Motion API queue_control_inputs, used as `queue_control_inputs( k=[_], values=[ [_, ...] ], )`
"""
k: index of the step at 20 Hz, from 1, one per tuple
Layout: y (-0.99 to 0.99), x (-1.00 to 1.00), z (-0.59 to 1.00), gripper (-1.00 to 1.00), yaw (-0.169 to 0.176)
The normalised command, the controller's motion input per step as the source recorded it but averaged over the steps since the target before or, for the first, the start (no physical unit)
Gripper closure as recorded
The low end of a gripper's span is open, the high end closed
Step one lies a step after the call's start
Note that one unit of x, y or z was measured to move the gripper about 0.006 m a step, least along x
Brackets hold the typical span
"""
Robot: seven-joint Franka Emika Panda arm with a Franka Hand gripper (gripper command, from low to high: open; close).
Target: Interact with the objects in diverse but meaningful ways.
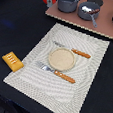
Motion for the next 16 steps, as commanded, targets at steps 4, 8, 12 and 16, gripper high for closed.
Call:
queue_control_inputs(
  k=[4,8,12,16],
  values=[
    [0.69,0.44,0.49,1.00,-0.018],
    [0.70,0.44,0.47,1.00,-0.015],
    [0.71,0.46,0.44,1.00,-0.016],
    [0.70,0.46,0.37,1.00,-0.020]
  ],
)
